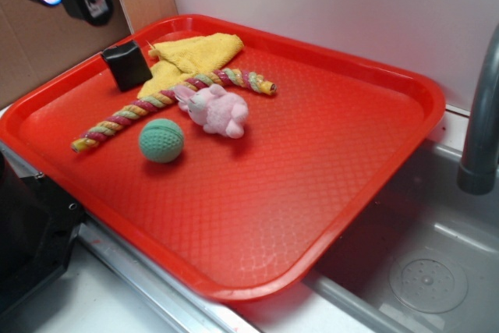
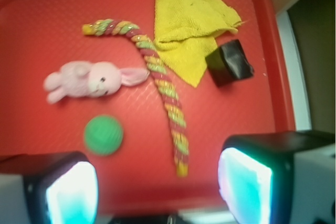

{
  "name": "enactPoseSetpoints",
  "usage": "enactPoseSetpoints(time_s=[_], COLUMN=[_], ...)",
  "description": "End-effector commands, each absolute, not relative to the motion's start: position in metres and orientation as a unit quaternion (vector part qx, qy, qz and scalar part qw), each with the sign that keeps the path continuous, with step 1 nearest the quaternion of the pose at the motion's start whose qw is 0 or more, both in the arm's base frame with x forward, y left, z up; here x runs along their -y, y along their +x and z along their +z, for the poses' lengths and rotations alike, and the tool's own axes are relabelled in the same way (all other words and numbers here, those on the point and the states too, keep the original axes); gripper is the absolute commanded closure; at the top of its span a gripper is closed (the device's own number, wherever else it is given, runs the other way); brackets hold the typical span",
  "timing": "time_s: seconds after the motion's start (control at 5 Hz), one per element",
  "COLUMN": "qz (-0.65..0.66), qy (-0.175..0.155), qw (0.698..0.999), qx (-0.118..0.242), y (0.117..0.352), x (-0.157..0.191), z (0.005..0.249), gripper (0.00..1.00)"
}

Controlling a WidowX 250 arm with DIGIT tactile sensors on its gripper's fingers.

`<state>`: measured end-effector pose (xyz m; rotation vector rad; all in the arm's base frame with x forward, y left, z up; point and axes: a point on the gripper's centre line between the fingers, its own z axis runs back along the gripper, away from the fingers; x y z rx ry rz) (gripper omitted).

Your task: Grab the multicolored rope.

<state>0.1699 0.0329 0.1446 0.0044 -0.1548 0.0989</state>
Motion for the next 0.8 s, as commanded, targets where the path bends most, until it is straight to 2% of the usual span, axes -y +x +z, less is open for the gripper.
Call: enactPoseSetpoints(time_s=[0.0, 0.2, 0.6], qz=[0.05, 0.05, 0.049], qy=[0.022, 0.046, 0.049], qw=[0.996, 0.996, 0.997], qx=[0.068, 0.048, 0.024], y=[0.198, 0.206, 0.207], x=[-0.049, -0.049, -0.053], z=[0.087, 0.055, 0.022], gripper=[0.0, 0.0, 0.0])
